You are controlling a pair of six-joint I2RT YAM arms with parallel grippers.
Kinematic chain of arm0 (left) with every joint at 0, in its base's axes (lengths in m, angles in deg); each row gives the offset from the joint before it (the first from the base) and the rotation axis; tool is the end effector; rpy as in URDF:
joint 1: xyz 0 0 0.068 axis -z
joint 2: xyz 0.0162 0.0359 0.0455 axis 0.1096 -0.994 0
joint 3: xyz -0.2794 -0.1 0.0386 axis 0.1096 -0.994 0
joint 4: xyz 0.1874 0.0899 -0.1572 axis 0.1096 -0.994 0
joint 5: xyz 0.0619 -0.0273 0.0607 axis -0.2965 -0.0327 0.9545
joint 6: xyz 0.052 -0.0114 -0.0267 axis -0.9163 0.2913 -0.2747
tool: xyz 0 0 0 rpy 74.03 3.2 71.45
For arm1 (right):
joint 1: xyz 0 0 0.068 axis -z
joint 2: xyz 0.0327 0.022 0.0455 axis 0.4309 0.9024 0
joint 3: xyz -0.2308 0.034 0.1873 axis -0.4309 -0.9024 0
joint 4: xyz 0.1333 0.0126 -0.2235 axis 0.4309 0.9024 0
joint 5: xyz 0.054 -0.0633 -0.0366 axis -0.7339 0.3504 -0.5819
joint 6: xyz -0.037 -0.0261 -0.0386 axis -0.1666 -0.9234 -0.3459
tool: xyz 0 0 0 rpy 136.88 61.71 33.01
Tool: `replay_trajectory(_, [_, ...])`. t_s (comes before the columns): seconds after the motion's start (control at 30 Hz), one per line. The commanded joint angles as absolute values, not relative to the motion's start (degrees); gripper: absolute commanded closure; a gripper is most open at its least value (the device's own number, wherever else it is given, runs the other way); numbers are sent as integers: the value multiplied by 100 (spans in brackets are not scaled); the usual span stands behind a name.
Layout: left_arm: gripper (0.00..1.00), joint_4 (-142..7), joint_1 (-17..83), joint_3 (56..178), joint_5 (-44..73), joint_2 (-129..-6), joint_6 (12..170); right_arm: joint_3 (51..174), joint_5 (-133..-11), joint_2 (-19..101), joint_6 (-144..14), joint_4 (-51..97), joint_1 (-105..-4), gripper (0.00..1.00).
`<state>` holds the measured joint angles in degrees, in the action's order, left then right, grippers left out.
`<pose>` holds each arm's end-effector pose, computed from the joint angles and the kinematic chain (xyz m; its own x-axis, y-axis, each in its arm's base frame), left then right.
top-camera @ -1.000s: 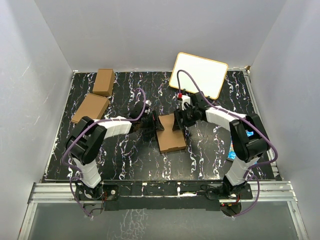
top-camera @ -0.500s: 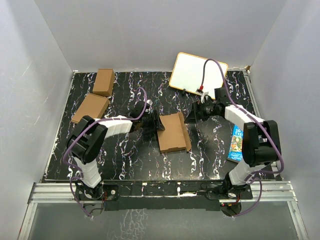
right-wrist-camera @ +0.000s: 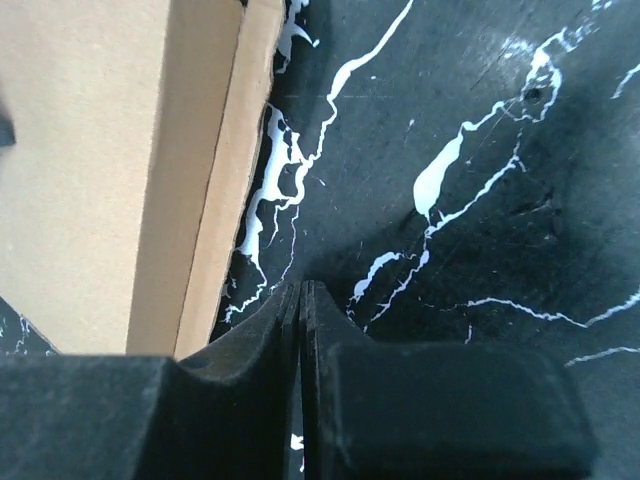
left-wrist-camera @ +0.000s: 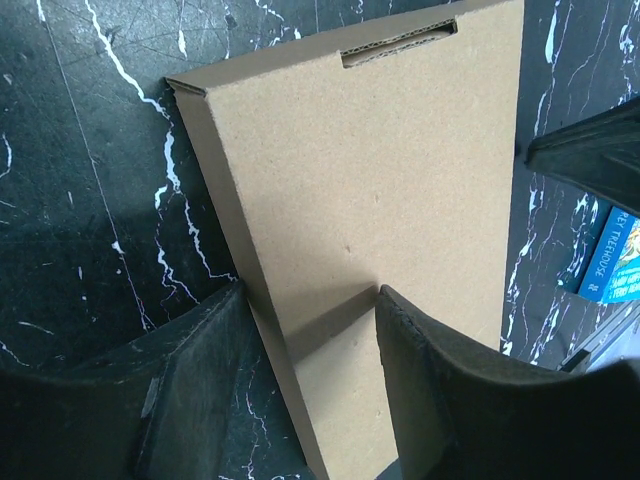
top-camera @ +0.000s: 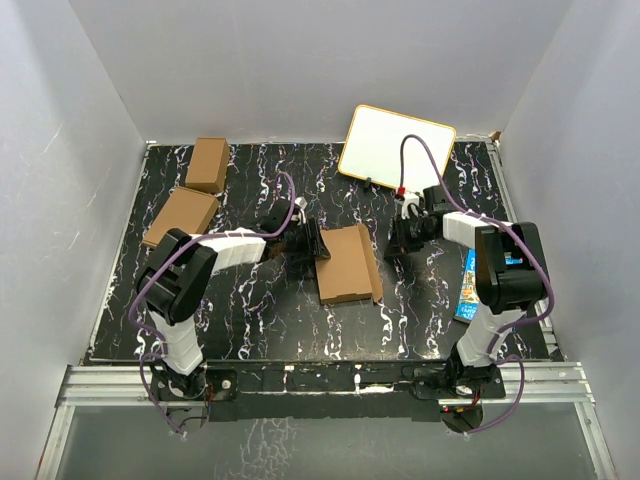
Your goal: Fold the paper box
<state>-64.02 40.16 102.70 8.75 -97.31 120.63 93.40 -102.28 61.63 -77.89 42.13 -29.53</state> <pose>0.3199 -0.2276 0.1801 -0.8680 -0.1820 -0.4620 0.1654 0.7714 -0.6145 0.3379 0.0503 0.1708 -0.8645 -0.1441 -0.4815 -0.4069 0.7629 0.5023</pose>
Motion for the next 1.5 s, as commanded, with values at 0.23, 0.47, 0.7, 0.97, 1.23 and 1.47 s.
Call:
replay_trajectory(0.23, [48, -6651, 3979, 10600, 711, -10010, 11780, 9372, -10861, 6258, -7932, 4132, -3655, 91])
replay_trajectory(0.47, [48, -6751, 3984, 10853, 558, -10198, 11627, 9302, -11180, 6034, -8110, 4057, -3907, 91])
replay_trajectory(0.7, [47, -7044, 3972, 11296, 351, -10414, 11368, 9416, -11089, 6092, -8239, 4138, -4109, 89])
replay_trajectory(0.97, [42, -7096, 3473, 11580, 507, -10213, 11228, 9466, -11211, 5669, -8718, 4376, -3391, 81])
replay_trajectory(1.23, [35, -6981, 3108, 11344, 852, -9218, 10726, 9429, -11828, 5253, -9526, 4655, -2958, 75])
replay_trajectory(1.47, [30, -5901, 3086, 10033, 868, -7831, 10623, 9136, -11905, 5001, -9309, 3903, -2757, 65])
